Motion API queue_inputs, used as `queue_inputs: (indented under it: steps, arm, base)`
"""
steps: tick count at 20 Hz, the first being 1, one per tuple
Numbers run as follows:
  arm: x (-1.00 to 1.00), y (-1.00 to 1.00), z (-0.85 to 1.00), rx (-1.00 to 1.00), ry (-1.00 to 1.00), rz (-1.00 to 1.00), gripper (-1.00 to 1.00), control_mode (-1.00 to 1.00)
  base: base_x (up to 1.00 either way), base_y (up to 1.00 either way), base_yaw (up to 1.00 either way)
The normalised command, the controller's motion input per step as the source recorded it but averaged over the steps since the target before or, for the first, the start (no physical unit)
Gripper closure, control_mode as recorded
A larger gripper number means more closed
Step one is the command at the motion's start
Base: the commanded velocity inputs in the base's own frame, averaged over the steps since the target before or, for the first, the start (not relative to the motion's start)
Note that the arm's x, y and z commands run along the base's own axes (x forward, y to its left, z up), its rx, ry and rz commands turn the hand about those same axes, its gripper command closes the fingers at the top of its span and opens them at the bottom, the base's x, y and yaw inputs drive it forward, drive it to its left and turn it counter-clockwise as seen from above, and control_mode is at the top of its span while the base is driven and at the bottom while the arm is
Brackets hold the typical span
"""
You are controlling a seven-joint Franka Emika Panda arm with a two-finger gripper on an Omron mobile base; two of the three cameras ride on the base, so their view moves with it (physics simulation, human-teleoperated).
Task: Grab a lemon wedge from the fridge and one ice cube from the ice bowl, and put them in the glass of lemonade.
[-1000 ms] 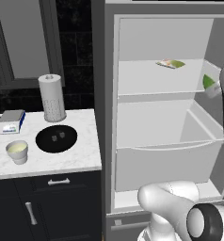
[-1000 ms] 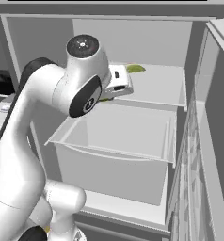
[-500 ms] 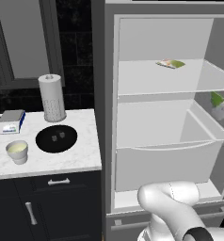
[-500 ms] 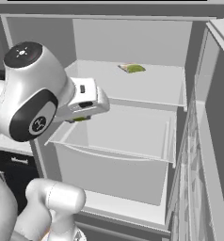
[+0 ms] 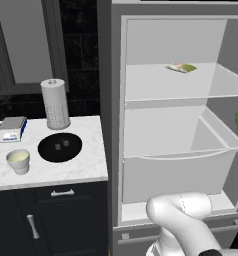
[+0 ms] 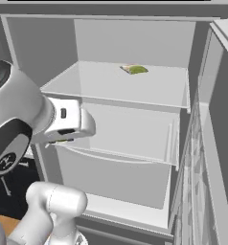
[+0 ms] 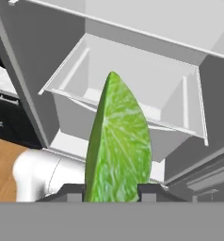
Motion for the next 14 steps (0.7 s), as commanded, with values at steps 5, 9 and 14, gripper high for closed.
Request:
queue_inputs:
  steps: [5, 9, 14]
  arm:
    - [-0.27, 0.41, -0.03, 0.03, 0.0, 0.0, 1.0, -1.0]
    - [-0.04, 0.37, -0.2, 0.0, 0.0, -0.01, 1.0, -1.0]
    - [0.0, 0.21, -0.37, 0.01, 0.0, 0.0, 1.0, -1.0]
  base:
    - [0.0, 0.0, 0.0]
    - [0.0, 0.0, 0.0]
    - [0.0, 0.0, 0.0]
